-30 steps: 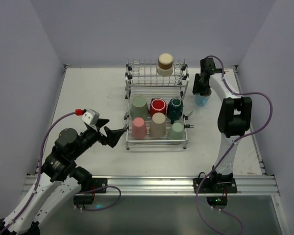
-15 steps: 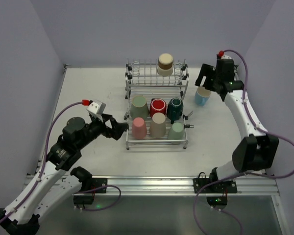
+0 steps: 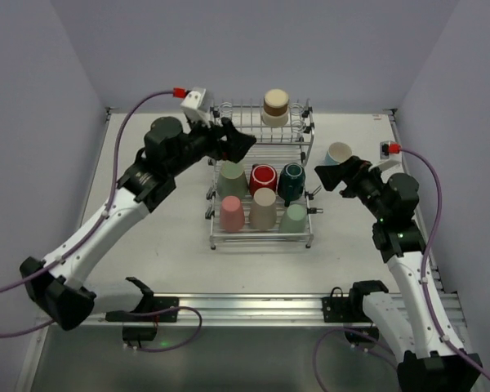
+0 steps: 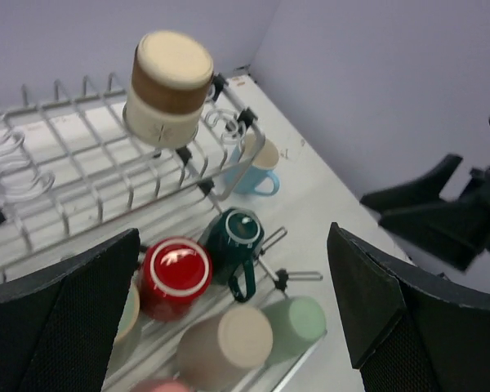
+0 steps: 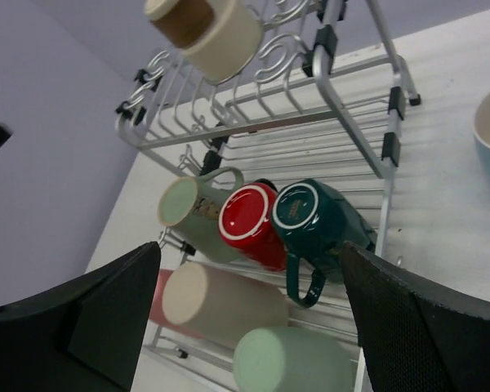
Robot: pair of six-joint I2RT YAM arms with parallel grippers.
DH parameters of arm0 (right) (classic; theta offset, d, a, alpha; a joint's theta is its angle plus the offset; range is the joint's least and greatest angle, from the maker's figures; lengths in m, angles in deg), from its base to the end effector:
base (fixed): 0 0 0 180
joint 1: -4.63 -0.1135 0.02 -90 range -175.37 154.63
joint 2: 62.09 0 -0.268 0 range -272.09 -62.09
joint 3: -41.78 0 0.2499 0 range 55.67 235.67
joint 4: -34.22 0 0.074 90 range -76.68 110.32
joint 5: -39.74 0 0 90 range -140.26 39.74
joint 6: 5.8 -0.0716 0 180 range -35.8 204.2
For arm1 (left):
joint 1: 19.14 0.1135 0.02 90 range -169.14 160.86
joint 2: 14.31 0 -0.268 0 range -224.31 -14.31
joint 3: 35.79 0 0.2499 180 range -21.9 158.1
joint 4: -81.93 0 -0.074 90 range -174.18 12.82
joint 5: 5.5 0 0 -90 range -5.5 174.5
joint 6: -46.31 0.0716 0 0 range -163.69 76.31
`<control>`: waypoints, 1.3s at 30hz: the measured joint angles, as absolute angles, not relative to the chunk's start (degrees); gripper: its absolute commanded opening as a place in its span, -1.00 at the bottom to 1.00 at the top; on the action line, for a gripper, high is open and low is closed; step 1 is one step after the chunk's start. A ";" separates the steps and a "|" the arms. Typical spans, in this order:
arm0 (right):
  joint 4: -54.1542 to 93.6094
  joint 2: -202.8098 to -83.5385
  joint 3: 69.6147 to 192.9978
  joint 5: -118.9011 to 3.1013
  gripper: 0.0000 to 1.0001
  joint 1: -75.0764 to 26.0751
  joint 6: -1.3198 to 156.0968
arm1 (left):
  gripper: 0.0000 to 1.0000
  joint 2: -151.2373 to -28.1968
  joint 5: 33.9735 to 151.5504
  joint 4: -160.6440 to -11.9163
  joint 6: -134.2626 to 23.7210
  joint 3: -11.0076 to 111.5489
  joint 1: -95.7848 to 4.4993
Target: Unload the cups from the dish rack
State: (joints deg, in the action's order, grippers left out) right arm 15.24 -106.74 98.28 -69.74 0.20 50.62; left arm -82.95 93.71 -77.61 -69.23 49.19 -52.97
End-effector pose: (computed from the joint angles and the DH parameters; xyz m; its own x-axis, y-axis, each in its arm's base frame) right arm 0.2118 0.0404 0.3356 -0.3258 0.4978 -0.8038 -0.2671 0.7671 0.5833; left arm 0.2482 -0.1802 0.4230 -0.3480 -0.2791 -0.8950 0.5898 0.6769 -0.4404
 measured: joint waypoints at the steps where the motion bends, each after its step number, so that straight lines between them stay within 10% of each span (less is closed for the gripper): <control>1: 16.12 -104.92 97.30 -70.92 0.88 0.20 50.23 | 1.00 -86.30 93.08 -77.52 -69.12 52.51 -53.75; 14: 17.60 -98.39 94.52 -79.84 0.90 0.18 50.42 | 1.00 -120.72 73.41 -75.49 -54.17 88.12 -60.42; 32: 17.82 -98.45 94.52 -84.32 0.89 0.18 51.23 | 1.00 -132.46 67.75 -71.86 -46.87 97.89 -60.22; 39: 17.97 -98.43 94.50 -84.32 0.80 0.18 51.08 | 0.11 -133.73 70.11 -71.77 -46.70 97.87 -59.81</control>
State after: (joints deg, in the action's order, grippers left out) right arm 17.97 -98.43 94.50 -84.32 0.18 51.08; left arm -133.73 70.11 -71.77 -46.70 97.87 -59.81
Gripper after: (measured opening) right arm 0.912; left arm 0.709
